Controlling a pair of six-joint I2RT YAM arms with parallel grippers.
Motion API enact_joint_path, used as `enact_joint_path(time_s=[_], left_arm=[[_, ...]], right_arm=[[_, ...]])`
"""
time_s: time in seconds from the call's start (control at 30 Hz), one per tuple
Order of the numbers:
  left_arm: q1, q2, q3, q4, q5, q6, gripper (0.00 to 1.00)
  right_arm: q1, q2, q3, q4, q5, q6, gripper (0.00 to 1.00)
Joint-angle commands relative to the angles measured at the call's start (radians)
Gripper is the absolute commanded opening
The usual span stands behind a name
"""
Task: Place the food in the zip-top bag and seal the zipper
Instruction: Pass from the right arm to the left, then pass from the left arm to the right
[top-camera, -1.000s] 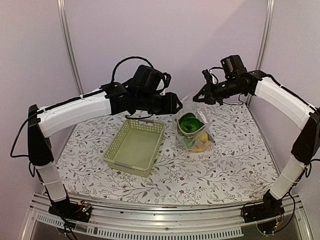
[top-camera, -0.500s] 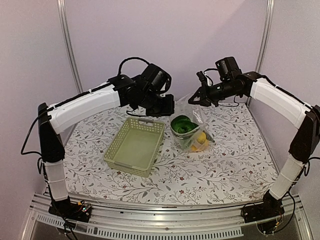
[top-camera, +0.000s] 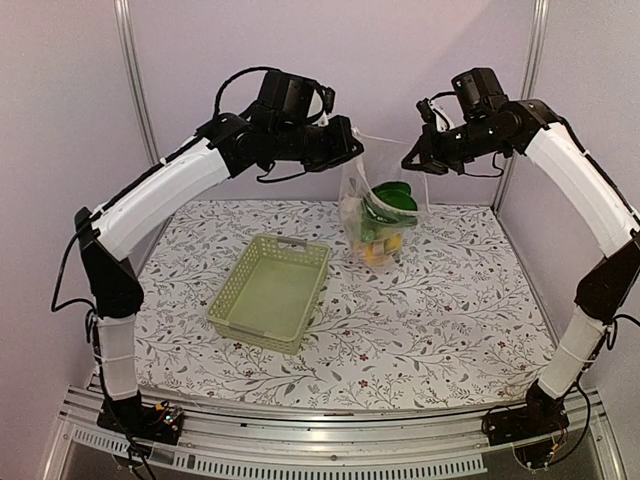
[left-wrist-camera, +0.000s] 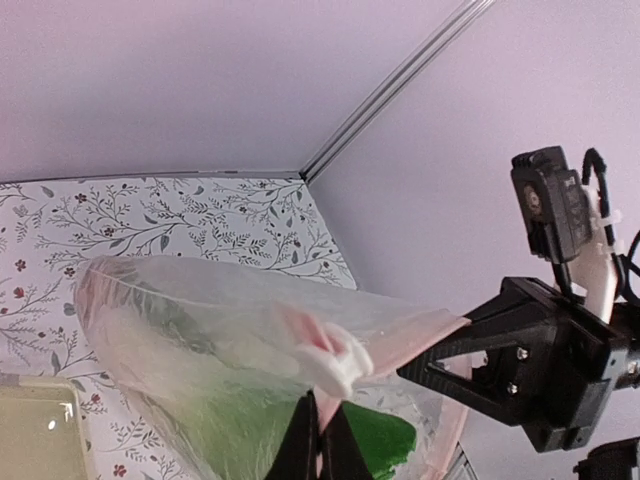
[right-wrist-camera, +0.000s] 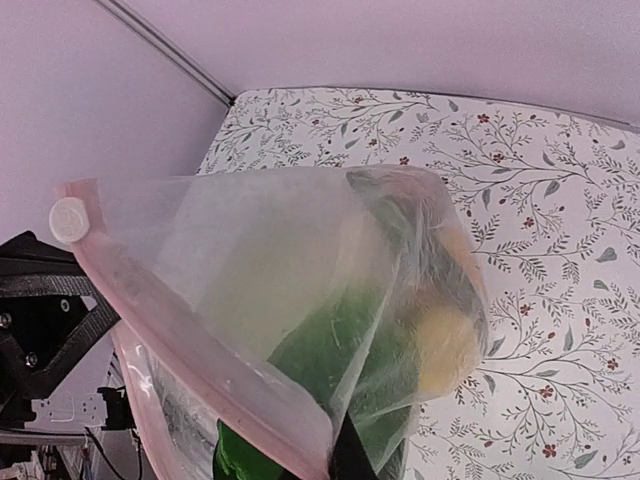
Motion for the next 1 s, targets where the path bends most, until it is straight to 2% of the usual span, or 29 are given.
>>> enact_joint_path(time_s=[0.0, 0.03, 0.07, 0.1, 0.13, 0.17, 0.23, 0.27, 0.33, 0.37, 0.47, 0.6, 0.77, 0.97], left_arm=[[0.008, 0.089, 0.020, 0.027, -0.019, -0.038, 0.00], [0.022, 0.088, 0.028, 0.017, 0.001, -0.082, 0.00], [0.029, 0.082, 0.039, 0.034, 0.033, -0.110, 0.00], [0.019, 0.067, 0.037, 0.071, 0.030, -0.080, 0.00], [-0.003, 0.053, 0.022, 0.087, -0.051, -0.043, 0.00], [-0.006, 0.044, -0.018, 0.089, -0.104, -0.034, 0.00], [0.039, 0.046, -0.042, 0.080, -0.009, -0.140, 0.00], [0.038, 0.039, -0.052, 0.104, 0.030, -0.154, 0.00], [0.013, 0.016, -0.106, 0.137, -0.059, -0.130, 0.00], [0.024, 0.008, -0.151, 0.153, -0.054, -0.174, 0.00], [0.047, 0.006, -0.232, 0.241, 0.102, -0.271, 0.00], [0.043, 0.030, -0.252, 0.293, 0.156, -0.338, 0.00], [0.037, 0.048, -0.209, 0.302, 0.165, -0.347, 0.00], [0.037, 0.036, -0.199, 0.303, 0.168, -0.356, 0.00]], right_arm=[[-0.026, -0.013, -0.016, -0.045, 0.133, -0.026, 0.00], [-0.043, -0.021, 0.008, -0.071, 0.123, -0.036, 0.00], [-0.057, -0.004, 0.099, -0.131, 0.097, -0.048, 0.00], [-0.052, 0.033, 0.198, -0.200, 0.100, -0.067, 0.00], [-0.040, 0.066, 0.264, -0.237, 0.128, -0.077, 0.00], [-0.037, 0.066, 0.245, -0.233, 0.148, -0.085, 0.01], [-0.049, 0.029, 0.146, -0.211, 0.147, -0.112, 0.03], [-0.056, 0.030, 0.164, -0.250, 0.129, -0.122, 0.03], [-0.053, 0.044, 0.184, -0.294, 0.116, -0.132, 0.06], [-0.054, 0.014, 0.146, -0.270, 0.106, -0.131, 0.08], [-0.054, -0.067, 0.026, -0.238, 0.089, -0.132, 0.25], [-0.019, -0.098, 0.046, -0.299, 0.066, -0.121, 0.34], [0.149, -0.152, 0.005, -0.266, 0.106, -0.144, 0.33], [0.190, -0.192, -0.174, -0.180, 0.093, -0.210, 0.32]])
